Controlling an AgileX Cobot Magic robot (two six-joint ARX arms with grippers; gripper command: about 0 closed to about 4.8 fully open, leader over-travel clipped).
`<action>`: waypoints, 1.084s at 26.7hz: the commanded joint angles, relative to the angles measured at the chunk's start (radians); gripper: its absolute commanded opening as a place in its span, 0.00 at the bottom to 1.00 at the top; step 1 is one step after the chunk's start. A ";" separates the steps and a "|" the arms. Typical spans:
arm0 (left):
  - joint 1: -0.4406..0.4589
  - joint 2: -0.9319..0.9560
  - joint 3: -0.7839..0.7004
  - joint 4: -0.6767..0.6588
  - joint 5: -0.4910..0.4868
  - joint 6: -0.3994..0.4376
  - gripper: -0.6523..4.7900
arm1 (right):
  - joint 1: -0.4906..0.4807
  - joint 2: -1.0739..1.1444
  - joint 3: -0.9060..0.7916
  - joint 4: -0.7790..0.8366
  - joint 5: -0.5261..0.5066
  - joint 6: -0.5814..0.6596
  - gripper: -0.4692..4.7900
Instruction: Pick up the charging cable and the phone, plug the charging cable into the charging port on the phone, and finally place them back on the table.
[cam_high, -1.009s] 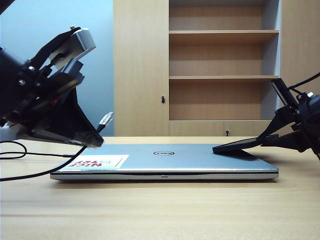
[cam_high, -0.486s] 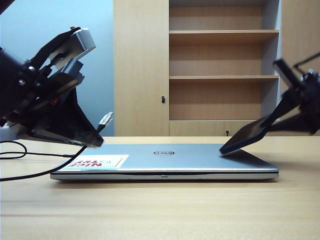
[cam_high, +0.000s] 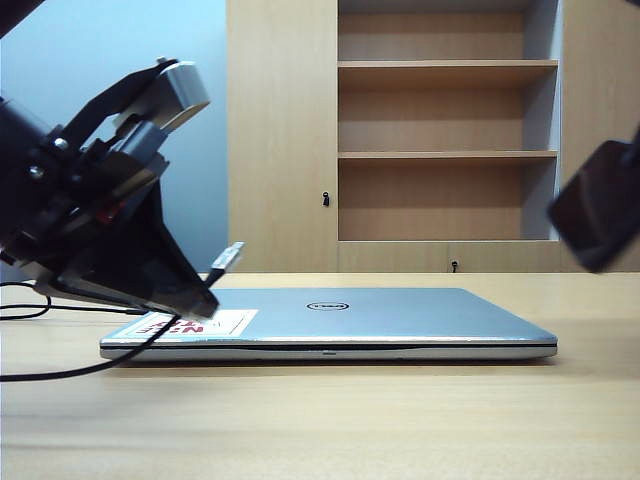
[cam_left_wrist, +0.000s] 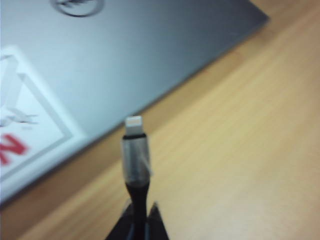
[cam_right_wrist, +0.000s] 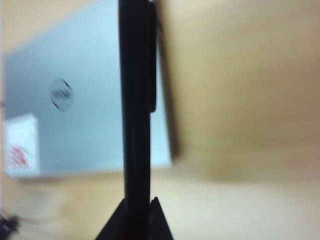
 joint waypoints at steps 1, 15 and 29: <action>-0.024 -0.003 0.003 0.009 0.003 -0.002 0.11 | 0.020 -0.002 0.036 -0.170 0.054 -0.081 0.08; -0.057 -0.003 0.003 0.017 0.003 -0.002 0.11 | 0.139 0.067 0.026 -0.346 0.298 -0.155 0.08; -0.057 -0.003 0.003 0.017 0.003 -0.002 0.11 | 0.142 0.204 0.027 -0.360 0.309 -0.156 0.21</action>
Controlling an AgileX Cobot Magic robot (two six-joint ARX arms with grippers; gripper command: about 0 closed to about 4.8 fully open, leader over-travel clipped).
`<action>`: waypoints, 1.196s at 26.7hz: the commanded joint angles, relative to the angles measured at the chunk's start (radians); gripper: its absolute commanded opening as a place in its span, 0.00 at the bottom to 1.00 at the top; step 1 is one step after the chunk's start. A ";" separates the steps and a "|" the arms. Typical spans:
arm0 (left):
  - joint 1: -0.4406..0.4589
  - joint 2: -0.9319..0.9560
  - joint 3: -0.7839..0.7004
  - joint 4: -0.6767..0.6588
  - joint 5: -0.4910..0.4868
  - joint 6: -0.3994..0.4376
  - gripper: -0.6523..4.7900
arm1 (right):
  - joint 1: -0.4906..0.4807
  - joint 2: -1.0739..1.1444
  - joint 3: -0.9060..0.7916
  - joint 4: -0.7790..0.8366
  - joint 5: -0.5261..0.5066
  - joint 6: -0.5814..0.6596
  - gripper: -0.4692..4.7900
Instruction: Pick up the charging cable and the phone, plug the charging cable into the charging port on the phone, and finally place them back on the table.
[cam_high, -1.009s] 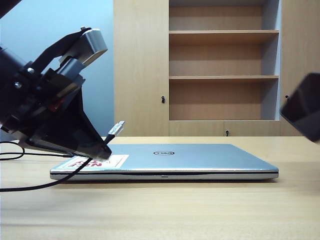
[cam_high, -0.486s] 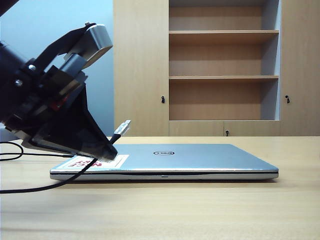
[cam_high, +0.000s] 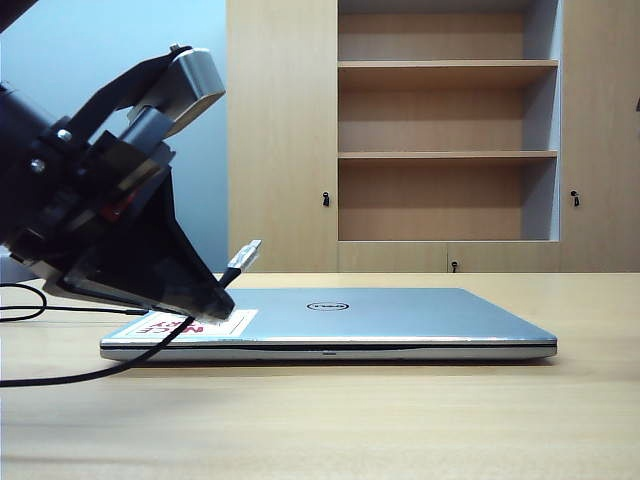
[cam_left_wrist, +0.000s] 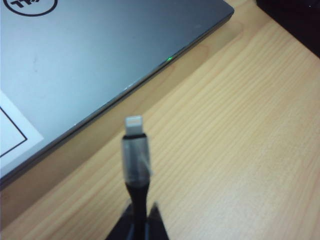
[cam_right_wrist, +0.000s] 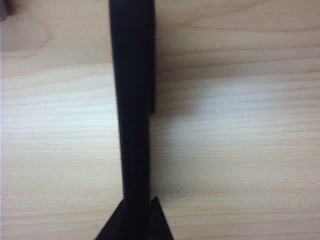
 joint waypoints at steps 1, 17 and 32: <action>-0.002 -0.002 0.003 0.013 0.002 -0.002 0.11 | 0.000 0.007 -0.005 0.011 0.005 0.001 0.24; -0.002 -0.002 0.003 0.013 0.002 -0.002 0.11 | 0.000 0.079 -0.010 0.021 -0.040 0.001 0.28; -0.023 -0.002 0.003 0.007 0.002 -0.107 0.11 | 0.000 0.104 0.036 0.179 -0.424 0.018 0.08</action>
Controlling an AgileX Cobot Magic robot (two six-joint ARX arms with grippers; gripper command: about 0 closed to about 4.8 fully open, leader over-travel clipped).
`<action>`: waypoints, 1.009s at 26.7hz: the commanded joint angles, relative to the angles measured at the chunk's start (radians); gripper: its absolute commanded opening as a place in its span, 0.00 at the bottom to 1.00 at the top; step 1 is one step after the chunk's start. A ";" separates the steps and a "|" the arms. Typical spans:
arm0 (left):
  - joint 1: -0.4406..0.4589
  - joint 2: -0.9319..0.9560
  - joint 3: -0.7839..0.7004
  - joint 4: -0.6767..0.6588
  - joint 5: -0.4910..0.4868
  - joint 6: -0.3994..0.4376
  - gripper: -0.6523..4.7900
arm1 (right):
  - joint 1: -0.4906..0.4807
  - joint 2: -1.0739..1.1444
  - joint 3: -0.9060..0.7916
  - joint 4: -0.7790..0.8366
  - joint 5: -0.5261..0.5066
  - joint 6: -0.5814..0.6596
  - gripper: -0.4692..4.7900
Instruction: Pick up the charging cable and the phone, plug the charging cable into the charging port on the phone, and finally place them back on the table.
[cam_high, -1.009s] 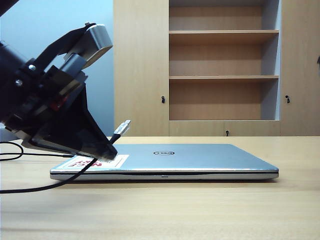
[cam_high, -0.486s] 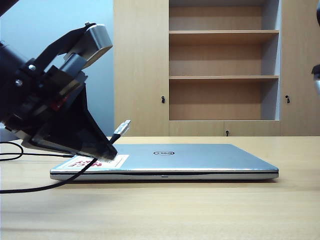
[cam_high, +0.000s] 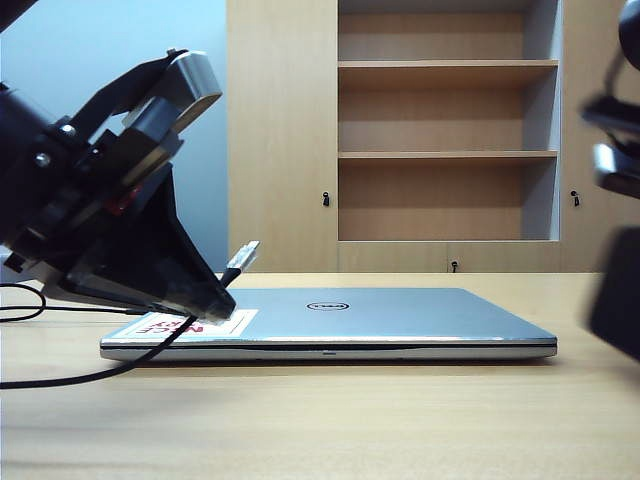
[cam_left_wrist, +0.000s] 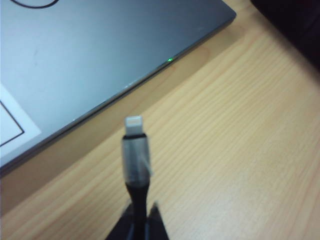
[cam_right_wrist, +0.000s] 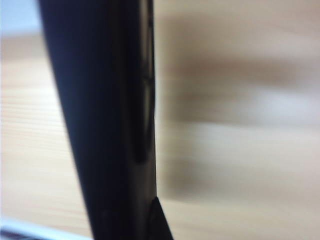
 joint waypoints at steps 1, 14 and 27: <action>-0.030 -0.002 0.003 0.003 0.003 -0.051 0.11 | 0.002 -0.017 0.009 0.172 -0.245 0.038 0.08; -0.166 0.005 0.002 -0.008 0.003 -0.178 0.11 | 0.002 -0.016 -0.075 0.683 -0.449 0.227 0.08; -0.172 0.049 0.002 -0.001 0.003 -0.295 0.11 | 0.092 -0.015 -0.300 1.224 -0.510 0.454 0.08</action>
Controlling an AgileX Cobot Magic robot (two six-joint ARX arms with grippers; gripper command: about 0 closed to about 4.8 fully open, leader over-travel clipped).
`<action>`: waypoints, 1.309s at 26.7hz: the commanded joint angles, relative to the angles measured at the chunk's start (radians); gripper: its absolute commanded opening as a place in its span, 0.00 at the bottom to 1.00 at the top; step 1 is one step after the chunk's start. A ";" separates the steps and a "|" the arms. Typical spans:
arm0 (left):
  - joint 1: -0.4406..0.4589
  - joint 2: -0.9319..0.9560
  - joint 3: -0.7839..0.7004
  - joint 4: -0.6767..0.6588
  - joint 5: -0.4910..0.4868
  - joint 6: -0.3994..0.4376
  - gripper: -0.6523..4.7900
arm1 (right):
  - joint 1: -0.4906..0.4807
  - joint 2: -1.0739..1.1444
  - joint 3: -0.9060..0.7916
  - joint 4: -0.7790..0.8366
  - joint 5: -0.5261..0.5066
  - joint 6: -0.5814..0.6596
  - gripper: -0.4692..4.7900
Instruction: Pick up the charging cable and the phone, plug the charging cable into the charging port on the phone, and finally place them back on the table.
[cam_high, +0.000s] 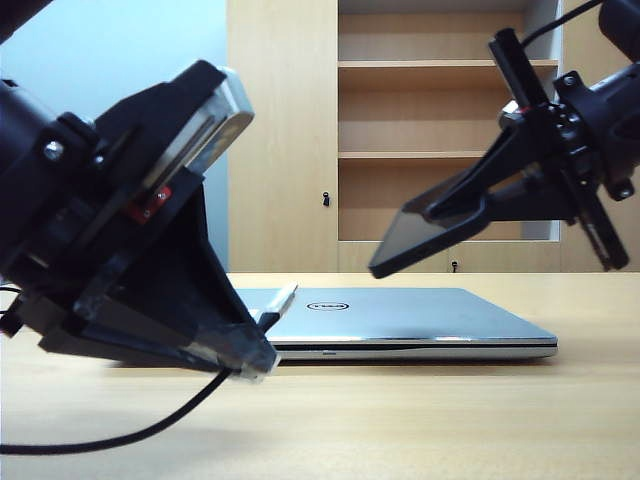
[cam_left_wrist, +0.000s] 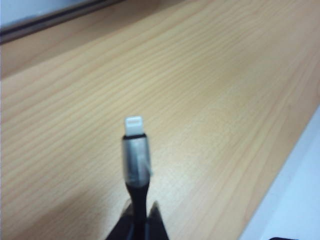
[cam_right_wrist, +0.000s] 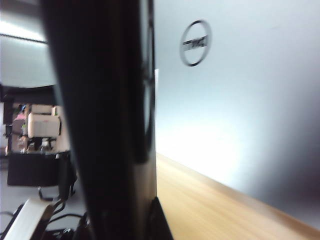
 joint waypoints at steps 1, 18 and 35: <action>-0.008 0.004 0.002 0.021 0.002 -0.039 0.11 | 0.050 -0.005 0.002 0.117 -0.019 0.012 0.08; -0.008 0.014 0.002 0.062 0.002 -0.174 0.11 | 0.174 0.155 -0.001 0.437 0.001 0.114 0.08; -0.008 0.014 0.002 0.126 0.002 -0.240 0.11 | 0.181 0.159 -0.001 0.422 -0.038 0.167 0.08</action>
